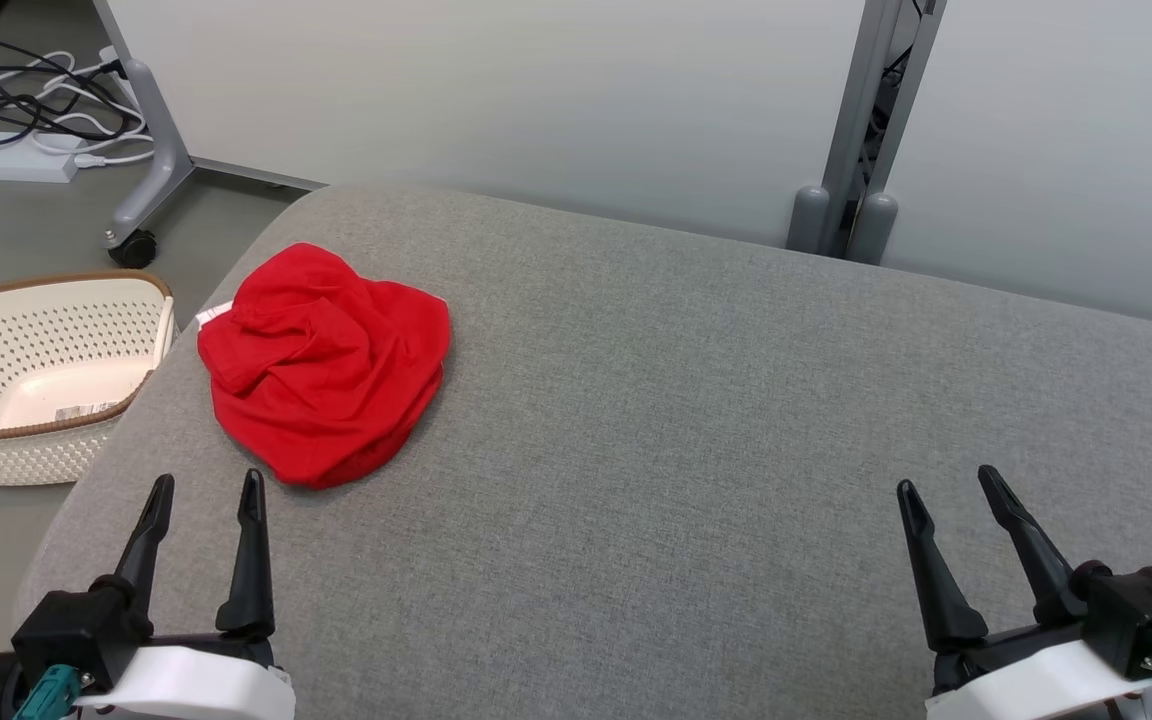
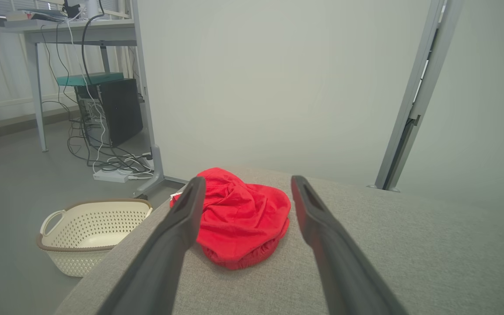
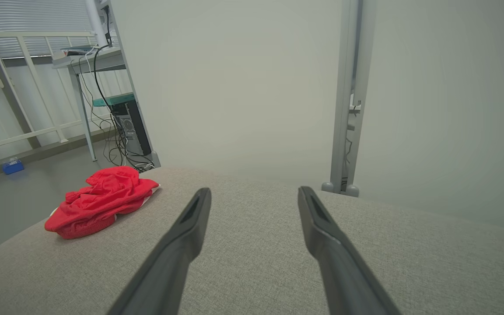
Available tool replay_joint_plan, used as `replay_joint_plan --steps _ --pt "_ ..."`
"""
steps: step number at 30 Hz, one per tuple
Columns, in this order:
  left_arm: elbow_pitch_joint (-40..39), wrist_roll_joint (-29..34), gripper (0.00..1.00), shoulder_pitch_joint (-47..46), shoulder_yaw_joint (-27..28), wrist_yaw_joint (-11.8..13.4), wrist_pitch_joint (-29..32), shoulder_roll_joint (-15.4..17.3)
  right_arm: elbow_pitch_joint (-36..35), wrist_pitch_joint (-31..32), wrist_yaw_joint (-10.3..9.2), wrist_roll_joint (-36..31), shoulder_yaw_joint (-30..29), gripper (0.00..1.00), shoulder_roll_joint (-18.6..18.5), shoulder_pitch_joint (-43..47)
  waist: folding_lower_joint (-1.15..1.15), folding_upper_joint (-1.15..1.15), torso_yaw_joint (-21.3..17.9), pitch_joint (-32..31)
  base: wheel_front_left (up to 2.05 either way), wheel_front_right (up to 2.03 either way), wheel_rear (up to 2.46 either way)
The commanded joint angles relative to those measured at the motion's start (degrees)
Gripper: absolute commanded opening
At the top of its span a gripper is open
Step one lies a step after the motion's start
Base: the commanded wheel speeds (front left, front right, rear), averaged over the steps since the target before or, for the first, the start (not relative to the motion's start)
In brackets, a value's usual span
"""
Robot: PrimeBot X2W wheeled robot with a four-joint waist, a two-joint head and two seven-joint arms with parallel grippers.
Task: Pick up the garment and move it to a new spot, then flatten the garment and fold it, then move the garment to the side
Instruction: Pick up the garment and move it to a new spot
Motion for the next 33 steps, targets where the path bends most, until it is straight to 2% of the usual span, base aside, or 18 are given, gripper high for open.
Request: replay_joint_plan --steps 1,12,16,20,24,28,33 --pt "0.0 -0.1 1.00 0.2 0.2 0.0 -0.3 0.0 0.3 -0.2 -0.01 0.3 -0.1 1.00 -0.3 -0.6 0.00 0.00 -0.1 -0.1 0.00 0.00 0.00" --pt "-0.3 0.5 1.00 -0.4 -0.3 0.8 0.3 0.1 1.1 -0.8 -0.01 1.0 0.5 1.00 -0.3 -1.1 0.00 0.00 -0.5 -0.3 0.00 0.00 0.00" --pt "-3.0 0.8 1.00 -2.8 1.1 1.2 0.1 0.5 1.0 -0.9 -0.01 1.1 0.0 1.00 -0.3 -1.1 0.00 0.00 -0.4 -0.3 0.00 0.00 0.00" --pt "-7.8 1.9 1.00 -9.3 3.5 1.4 0.4 2.0 0.5 -0.4 -0.01 0.8 -0.4 1.00 -0.3 -1.4 0.00 0.00 -0.3 0.2 0.00 0.00 0.00" --pt "-9.6 3.5 1.00 -19.3 5.1 0.3 2.5 4.3 -0.1 0.2 -0.01 0.3 0.3 1.00 -0.3 -2.2 0.00 0.00 -1.3 1.3 0.00 0.00 0.00" --pt "-3.6 2.2 1.00 -29.0 5.7 -2.0 5.9 5.3 -0.6 0.3 -0.01 -0.1 1.1 1.00 -0.3 -3.4 0.00 0.00 -3.2 2.9 0.00 0.00 0.00" --pt "12.6 -1.0 1.00 -36.8 4.9 -6.3 10.0 4.6 -0.5 0.4 -0.01 -0.2 1.5 1.00 -0.3 -4.7 0.00 0.00 -6.0 5.7 0.00 0.00 0.00"
